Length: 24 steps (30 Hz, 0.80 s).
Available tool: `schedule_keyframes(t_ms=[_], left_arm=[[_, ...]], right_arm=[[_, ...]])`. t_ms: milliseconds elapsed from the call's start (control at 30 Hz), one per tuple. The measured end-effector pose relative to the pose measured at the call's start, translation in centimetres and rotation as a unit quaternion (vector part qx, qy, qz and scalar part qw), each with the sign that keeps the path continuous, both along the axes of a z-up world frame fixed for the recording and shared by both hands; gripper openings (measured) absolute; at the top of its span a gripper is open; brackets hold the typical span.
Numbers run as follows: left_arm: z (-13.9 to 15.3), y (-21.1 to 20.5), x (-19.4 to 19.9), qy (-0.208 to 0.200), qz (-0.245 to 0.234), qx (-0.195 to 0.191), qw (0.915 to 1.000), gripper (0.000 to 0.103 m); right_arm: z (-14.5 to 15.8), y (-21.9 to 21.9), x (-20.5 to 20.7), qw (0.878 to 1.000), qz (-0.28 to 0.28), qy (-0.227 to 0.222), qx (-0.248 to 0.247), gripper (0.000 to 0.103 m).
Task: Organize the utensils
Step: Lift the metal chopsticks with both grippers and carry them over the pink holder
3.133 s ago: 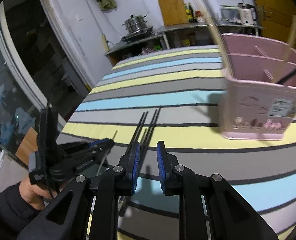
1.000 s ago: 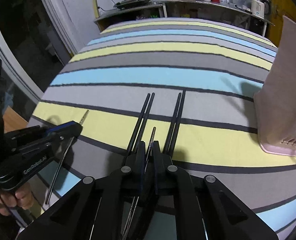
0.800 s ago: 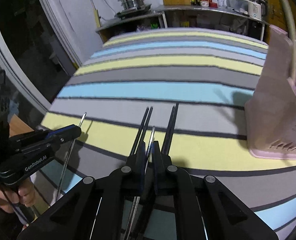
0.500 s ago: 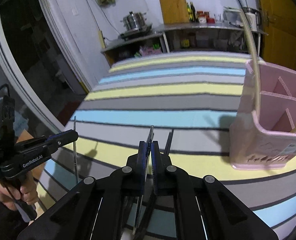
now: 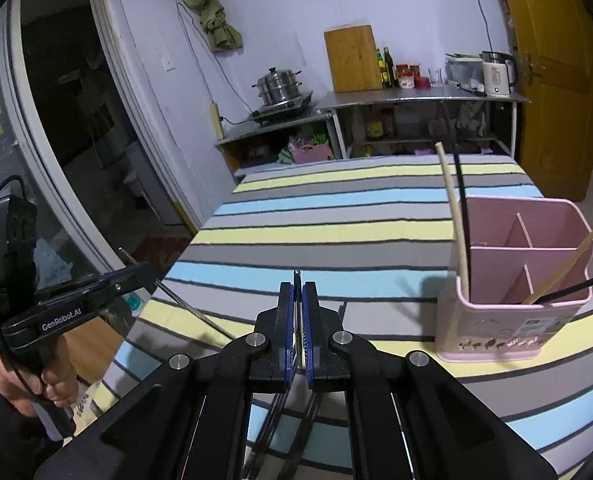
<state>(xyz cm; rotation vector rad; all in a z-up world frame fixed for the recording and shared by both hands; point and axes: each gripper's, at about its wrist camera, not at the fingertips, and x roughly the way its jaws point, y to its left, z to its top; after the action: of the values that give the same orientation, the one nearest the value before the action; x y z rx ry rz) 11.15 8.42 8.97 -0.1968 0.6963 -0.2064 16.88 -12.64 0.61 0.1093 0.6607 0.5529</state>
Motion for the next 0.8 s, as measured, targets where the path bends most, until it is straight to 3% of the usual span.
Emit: schedule_keyframes(t_ms=[467,800], left_arm=[[1.1,-3.8,0.6,0.001,-0.049,-0.023,0.9985,0.005],[2.6,-8.1,3.2,0.005,-0.097,-0.058,0.9936,0.005]], right_arm=[[1.1,-3.1,-1.6,0.999,-0.029,-0.017,0.005,0.004],[2.9,-7.6,-2.2,0.996,-0.078,-0.035,0.017,0.004]])
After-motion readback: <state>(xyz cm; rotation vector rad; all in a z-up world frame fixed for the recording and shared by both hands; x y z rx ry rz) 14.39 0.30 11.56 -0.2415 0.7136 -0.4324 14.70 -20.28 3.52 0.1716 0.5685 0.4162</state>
